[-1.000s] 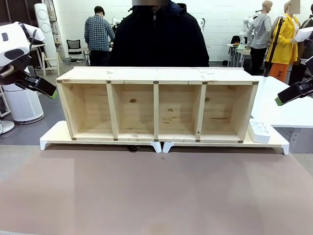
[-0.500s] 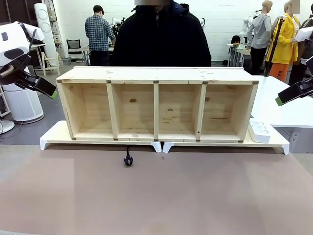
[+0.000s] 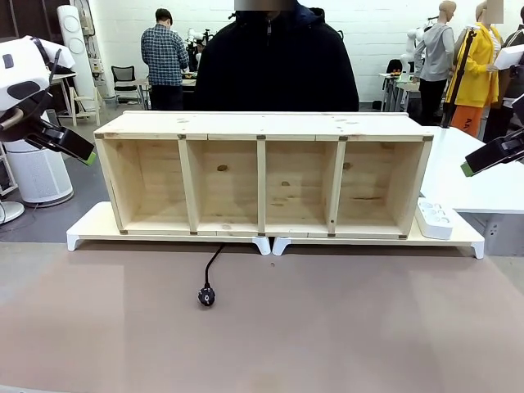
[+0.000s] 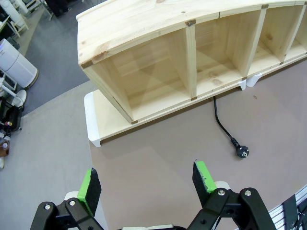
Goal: Perform cable management.
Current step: When the cord part of the Power Cable appears at the lower middle area of the table and stops, grasp the cord part of the Power Cable.
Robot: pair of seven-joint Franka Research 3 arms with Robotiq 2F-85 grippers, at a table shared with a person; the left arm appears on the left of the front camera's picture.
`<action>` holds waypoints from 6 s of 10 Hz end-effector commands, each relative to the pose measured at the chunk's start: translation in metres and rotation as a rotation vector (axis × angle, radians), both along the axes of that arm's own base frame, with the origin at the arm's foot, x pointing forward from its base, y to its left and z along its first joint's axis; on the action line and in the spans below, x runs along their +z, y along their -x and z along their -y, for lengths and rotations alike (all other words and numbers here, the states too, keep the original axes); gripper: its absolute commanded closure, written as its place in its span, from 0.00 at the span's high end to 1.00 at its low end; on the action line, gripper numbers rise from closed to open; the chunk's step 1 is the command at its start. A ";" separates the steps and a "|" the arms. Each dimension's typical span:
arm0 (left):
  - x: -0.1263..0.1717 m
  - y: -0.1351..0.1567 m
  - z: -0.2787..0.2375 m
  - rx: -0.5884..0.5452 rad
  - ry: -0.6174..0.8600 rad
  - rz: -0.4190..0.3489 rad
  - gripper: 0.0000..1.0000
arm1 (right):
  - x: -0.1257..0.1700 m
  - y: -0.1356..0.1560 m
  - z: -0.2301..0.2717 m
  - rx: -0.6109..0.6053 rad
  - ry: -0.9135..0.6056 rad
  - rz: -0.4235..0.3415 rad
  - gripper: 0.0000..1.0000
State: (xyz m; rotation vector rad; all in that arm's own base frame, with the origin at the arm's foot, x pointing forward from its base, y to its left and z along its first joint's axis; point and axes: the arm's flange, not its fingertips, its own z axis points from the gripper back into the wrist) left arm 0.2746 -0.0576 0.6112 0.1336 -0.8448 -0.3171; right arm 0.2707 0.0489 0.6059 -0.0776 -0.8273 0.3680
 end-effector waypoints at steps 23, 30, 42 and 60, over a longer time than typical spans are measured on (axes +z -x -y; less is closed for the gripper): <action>0.000 -0.003 0.000 0.000 0.000 0.012 1.00 | -0.064 -0.055 -0.286 0.380 0.054 -0.320 1.00; 0.000 -0.003 0.000 0.000 0.000 0.012 1.00 | -0.141 -0.109 -0.402 -0.087 -0.152 -0.409 1.00; 0.000 -0.003 0.000 0.000 0.000 0.012 1.00 | -0.247 -0.127 -0.521 -0.153 -0.095 -0.648 1.00; 0.000 -0.003 0.000 0.000 0.000 0.012 1.00 | -0.284 -0.145 -0.508 -0.188 -0.045 -0.777 1.00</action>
